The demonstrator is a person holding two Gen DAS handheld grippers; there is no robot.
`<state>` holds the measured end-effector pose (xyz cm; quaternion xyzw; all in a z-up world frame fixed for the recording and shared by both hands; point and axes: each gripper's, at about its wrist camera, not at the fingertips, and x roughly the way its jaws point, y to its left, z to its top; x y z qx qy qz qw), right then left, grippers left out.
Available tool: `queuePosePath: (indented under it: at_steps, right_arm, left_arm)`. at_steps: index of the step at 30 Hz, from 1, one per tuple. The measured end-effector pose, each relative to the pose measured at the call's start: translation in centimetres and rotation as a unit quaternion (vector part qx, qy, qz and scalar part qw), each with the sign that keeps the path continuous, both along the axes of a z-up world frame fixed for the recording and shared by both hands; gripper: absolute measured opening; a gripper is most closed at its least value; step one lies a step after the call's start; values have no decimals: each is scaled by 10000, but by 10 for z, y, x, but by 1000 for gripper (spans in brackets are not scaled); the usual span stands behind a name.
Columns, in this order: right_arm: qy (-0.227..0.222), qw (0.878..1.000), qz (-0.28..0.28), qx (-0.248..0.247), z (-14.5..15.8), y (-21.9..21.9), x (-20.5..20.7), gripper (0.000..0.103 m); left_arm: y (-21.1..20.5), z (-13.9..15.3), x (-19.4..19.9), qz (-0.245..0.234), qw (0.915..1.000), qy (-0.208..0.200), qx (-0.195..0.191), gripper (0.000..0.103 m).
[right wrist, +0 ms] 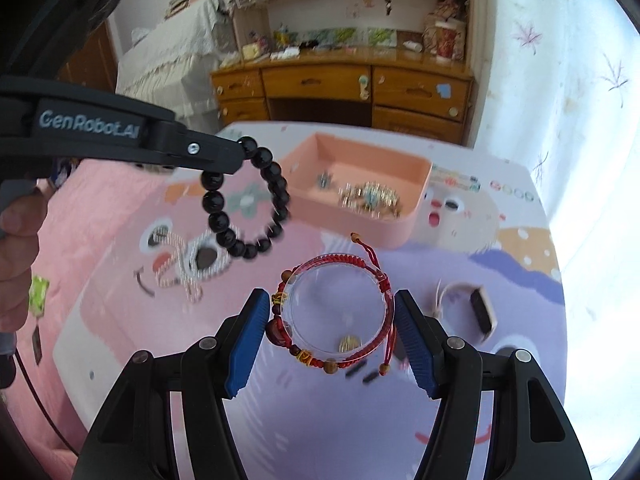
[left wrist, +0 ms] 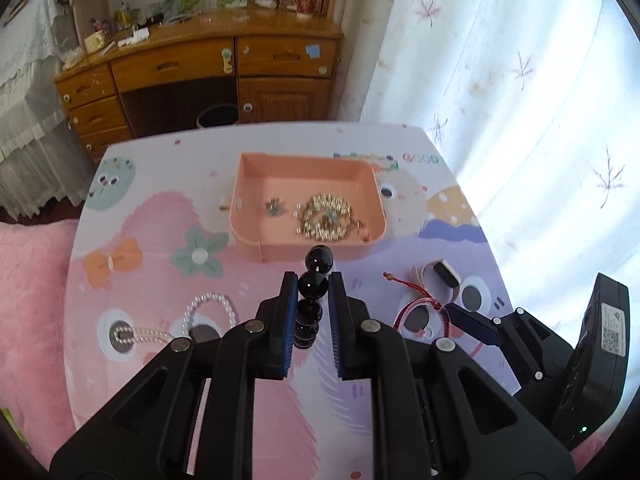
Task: Organize jewelry
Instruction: 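Lift both bracelets and lower them into the pink tray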
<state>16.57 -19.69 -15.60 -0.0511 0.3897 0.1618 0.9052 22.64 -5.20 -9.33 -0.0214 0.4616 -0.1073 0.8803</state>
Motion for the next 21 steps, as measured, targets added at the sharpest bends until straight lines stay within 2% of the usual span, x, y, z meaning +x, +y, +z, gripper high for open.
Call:
queuePosePath:
  at_steps: [10,21]
  right_arm:
    - [-433,9985,-335,59,31,8,37,64]
    - [-746,9951,-621,181,52,11,91,64]
  left_arm:
    - [6,30,29,-66,9984,-550,-103,13]
    - [14,39,75,42,9958,-848,-337,13]
